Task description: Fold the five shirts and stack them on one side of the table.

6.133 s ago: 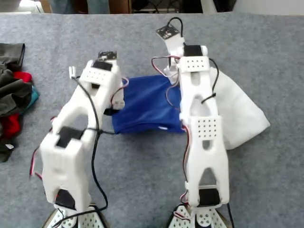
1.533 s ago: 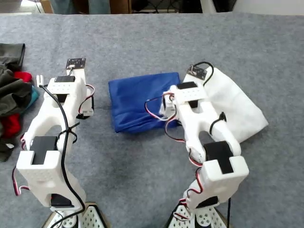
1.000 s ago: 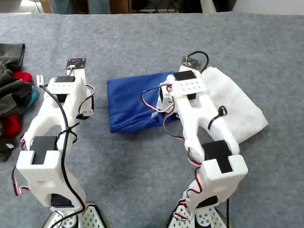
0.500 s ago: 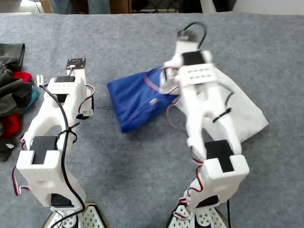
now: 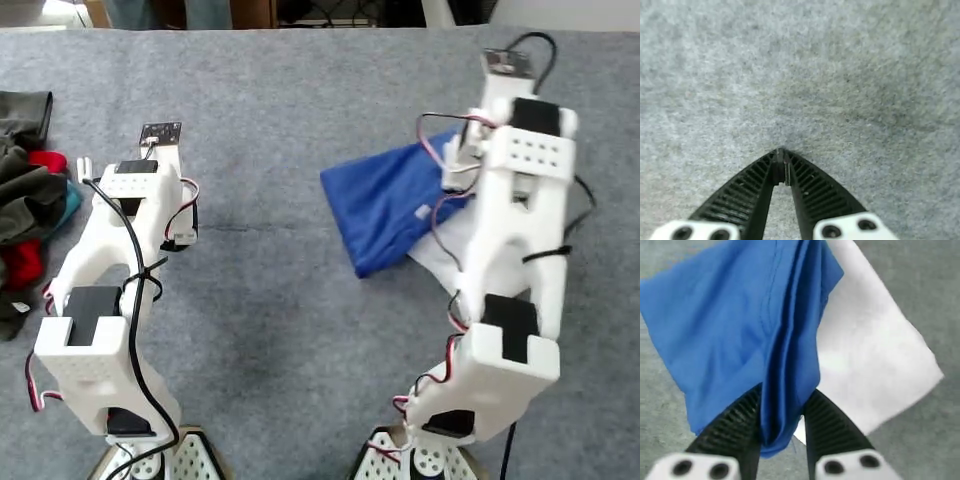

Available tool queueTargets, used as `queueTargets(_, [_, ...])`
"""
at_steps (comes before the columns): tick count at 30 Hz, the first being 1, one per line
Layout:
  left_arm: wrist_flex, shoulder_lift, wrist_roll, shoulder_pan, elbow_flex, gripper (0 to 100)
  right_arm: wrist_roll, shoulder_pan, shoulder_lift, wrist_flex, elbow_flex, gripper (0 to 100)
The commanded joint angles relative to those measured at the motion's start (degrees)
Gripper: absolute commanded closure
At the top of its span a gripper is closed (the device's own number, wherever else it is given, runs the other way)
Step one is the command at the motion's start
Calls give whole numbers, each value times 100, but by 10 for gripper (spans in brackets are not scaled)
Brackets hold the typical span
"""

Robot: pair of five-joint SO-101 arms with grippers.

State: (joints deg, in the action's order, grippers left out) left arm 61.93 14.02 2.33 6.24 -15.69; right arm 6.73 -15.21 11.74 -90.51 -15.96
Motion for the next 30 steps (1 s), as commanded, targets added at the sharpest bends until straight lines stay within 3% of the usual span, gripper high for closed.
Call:
queueTargets(1, [-62, -44, -70, 48, 224, 966, 176, -484, -119, -273, -505, 984])
queueTargets(9, [-62, -44, -70, 48, 224, 966, 404, -1196, -66, -527, -664, 984])
queueTargets(18, [-62, -35, -70, 40, 233, 966, 404, -1178, -66, -501, -418, 973])
queueTargets(21, [-44, -35, -70, 40, 242, 966, 369, -1231, -75, -501, -400, 854])
queueTargets(27, [-44, -88, -70, 48, 277, 966, 387, -1301, -119, -563, -435, 456])
queueTargets(30, [123, -158, -70, 66, 330, 966, 352, -1248, -119, -686, -593, 461])
